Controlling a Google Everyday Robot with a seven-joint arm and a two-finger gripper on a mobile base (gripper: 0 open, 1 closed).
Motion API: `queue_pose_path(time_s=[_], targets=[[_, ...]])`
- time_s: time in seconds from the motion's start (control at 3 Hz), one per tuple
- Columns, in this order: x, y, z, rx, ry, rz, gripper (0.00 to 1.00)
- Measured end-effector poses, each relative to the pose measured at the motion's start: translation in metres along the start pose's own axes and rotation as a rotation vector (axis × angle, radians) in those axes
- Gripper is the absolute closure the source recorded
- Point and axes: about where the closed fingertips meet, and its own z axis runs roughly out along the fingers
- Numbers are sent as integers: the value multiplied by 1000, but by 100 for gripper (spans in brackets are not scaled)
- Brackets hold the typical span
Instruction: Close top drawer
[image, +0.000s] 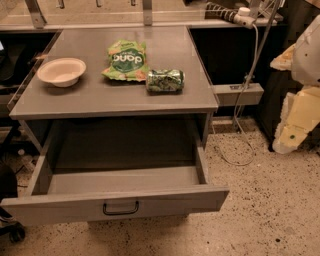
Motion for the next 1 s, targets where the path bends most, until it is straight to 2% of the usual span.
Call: queue_pose_path(time_s=[0.33, 1.0], targets=[[0, 0, 0, 0, 0, 0, 0], [0, 0, 0, 0, 0, 0, 42]])
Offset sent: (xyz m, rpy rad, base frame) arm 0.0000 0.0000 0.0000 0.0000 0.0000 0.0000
